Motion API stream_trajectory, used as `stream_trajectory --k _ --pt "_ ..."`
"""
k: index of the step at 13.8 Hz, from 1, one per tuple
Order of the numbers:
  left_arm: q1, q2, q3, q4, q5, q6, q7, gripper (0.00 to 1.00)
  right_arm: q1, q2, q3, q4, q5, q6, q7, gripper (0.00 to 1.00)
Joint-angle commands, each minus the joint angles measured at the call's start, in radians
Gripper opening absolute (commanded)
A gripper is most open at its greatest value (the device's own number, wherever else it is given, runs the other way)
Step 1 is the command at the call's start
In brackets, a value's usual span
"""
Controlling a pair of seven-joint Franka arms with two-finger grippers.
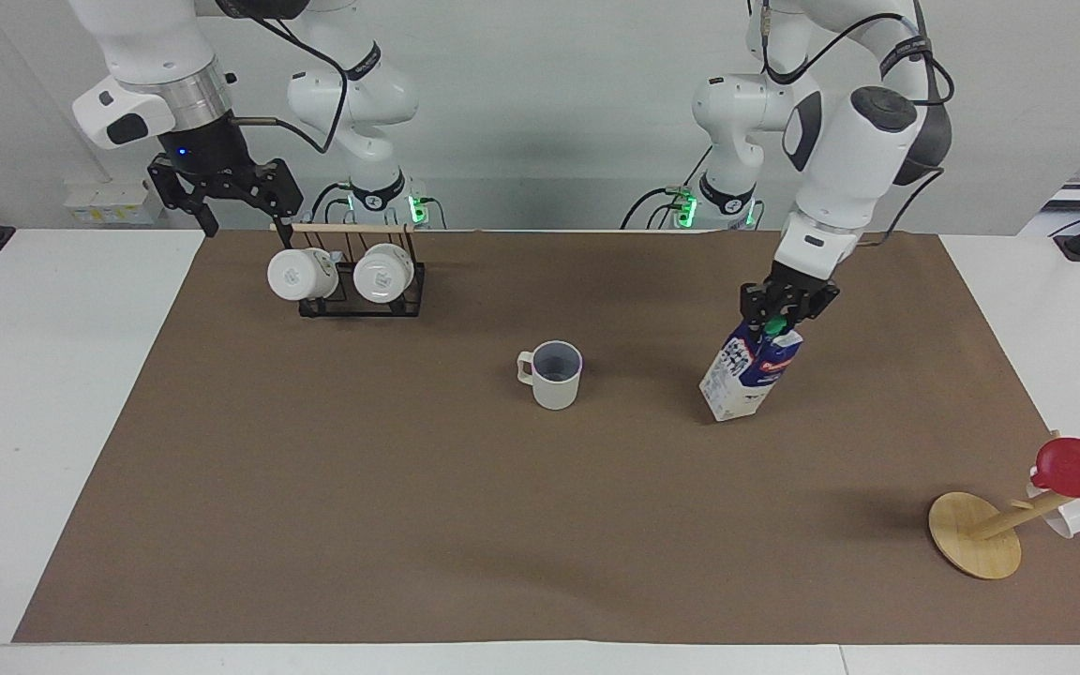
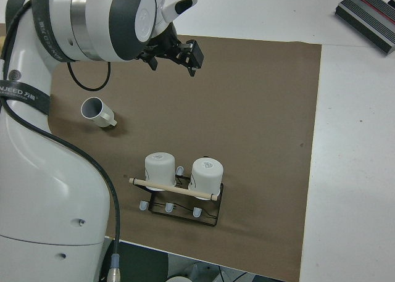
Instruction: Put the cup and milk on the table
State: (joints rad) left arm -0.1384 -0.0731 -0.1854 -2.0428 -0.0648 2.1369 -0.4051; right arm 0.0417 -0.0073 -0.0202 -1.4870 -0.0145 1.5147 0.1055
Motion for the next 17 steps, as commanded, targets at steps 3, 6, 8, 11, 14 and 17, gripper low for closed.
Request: stream_trajectory --k 3,6,8,11,14,17 --pt "-0.145 0.003 0.014 0.023 0.008 0.002 -0.141 0.47 -0.016 -0.016 0.003 -0.022 0.004 0.022 -0.027 1.0" --pt "-0.179 0.002 0.014 0.016 0.008 0.003 -0.172 0.47 -0.016 -0.016 0.005 -0.022 0.005 0.022 -0.03 1.0" --pt "-0.19 0.01 0.014 0.006 0.008 0.003 -0.178 0.48 -0.016 -0.016 0.003 -0.022 0.007 0.022 -0.03 1.0" --pt "-0.201 0.013 0.014 0.007 0.008 0.003 -0.179 0.48 -0.016 -0.016 0.002 -0.022 0.008 0.018 -0.024 1.0" --pt "-0.217 0.026 0.015 -0.013 0.008 0.014 -0.181 0.48 -0.017 -0.016 0.002 -0.022 0.01 0.019 -0.026 1.0" --pt "-0.217 0.029 0.015 -0.01 0.008 0.025 -0.19 0.57 -0.017 -0.016 0.002 -0.022 0.014 0.016 -0.026 1.0"
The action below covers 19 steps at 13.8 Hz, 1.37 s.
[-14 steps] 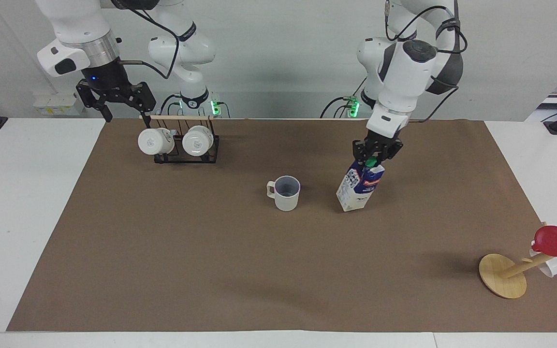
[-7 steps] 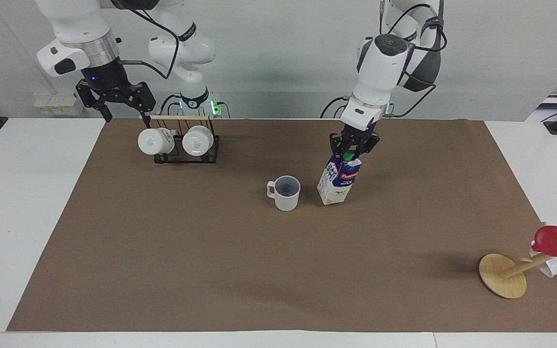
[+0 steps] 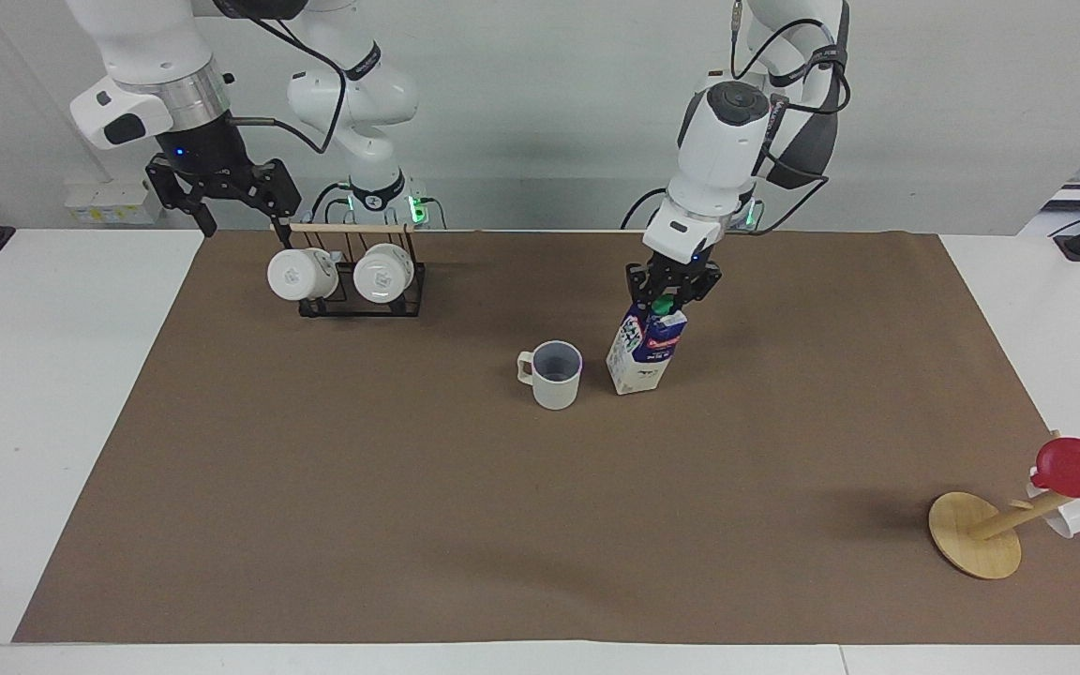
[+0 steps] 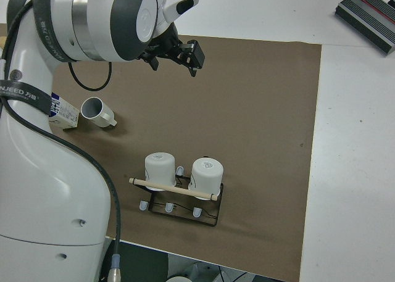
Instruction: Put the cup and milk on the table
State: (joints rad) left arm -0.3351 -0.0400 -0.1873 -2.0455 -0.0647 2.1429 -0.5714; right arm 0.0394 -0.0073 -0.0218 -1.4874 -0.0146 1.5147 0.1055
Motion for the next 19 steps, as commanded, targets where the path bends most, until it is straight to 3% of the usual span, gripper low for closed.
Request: stream_trajectory --k 1,3,7,9,19 --pt "-0.021 -0.003 0.015 -0.004 0.008 0.018 -0.025 0.72 -0.015 -0.016 0.003 -0.022 0.015 0.016 -0.026 1.0" --pt "-0.033 -0.003 0.015 0.004 0.008 0.018 -0.048 1.0 -0.015 -0.016 0.003 -0.02 0.016 0.016 -0.026 1.0" --pt "-0.027 -0.023 0.017 0.062 0.008 -0.029 -0.061 1.0 -0.015 -0.016 0.003 -0.02 0.019 0.016 -0.026 1.0" --pt "-0.015 -0.032 0.026 0.123 0.013 -0.13 -0.045 1.0 -0.015 -0.016 0.003 -0.02 0.021 0.016 -0.026 1.0" --pt "0.309 -0.104 0.035 0.298 0.017 -0.526 0.362 1.0 -0.015 -0.016 0.003 -0.02 0.024 0.016 -0.026 1.0"
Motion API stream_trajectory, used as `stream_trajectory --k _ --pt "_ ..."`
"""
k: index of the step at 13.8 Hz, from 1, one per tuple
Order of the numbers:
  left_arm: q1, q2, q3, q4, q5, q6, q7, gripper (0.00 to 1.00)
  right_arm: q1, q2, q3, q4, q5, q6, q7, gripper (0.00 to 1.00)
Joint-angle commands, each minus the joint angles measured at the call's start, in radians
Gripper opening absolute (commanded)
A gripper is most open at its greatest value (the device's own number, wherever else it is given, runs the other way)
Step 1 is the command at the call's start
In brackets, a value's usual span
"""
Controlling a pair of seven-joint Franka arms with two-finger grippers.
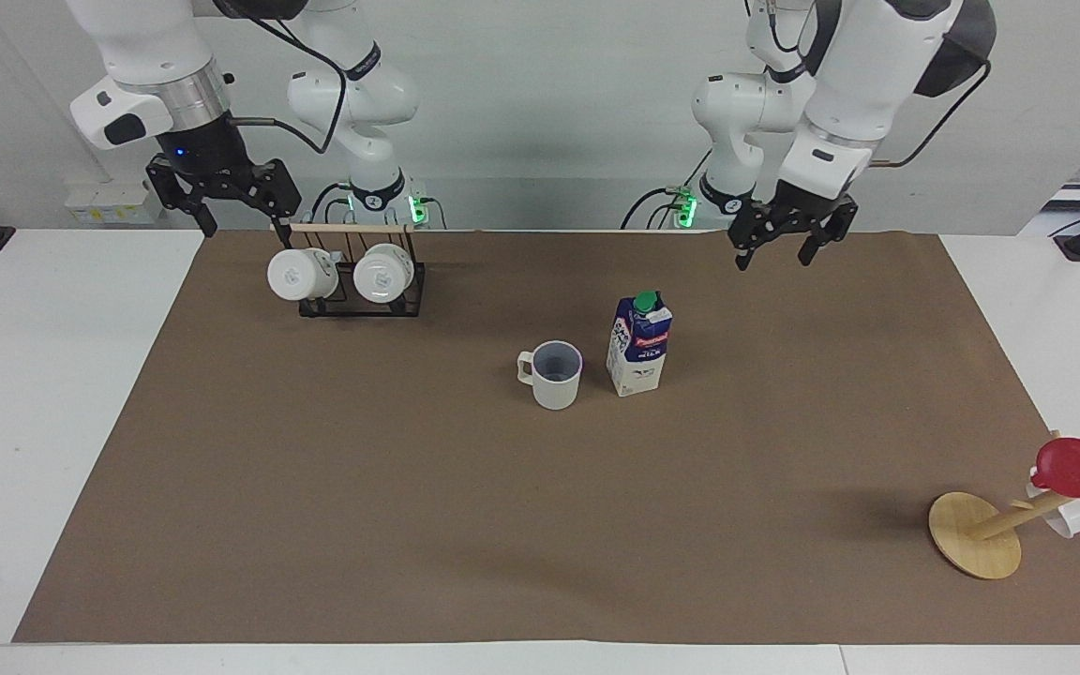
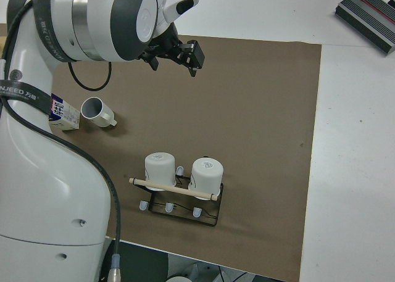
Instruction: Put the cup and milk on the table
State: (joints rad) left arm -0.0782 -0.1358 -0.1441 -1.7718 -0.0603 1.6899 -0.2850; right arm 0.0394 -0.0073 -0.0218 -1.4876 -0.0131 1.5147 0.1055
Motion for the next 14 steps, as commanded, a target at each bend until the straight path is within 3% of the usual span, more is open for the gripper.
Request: stream_trajectory --k 1,5,14 --pt "0.072 -0.017 -0.006 0.026 0.013 -0.093 0.105 1.0 -0.015 -0.016 0.003 -0.02 0.022 0.016 -0.026 1.0" --pt "0.13 -0.034 0.0 0.026 0.013 -0.119 0.19 1.0 -0.015 -0.016 0.003 -0.02 0.022 0.016 -0.026 1.0" --pt "0.132 -0.042 0.017 0.035 0.013 -0.111 0.196 1.0 -0.015 -0.016 0.002 -0.02 0.022 0.016 -0.026 1.0"
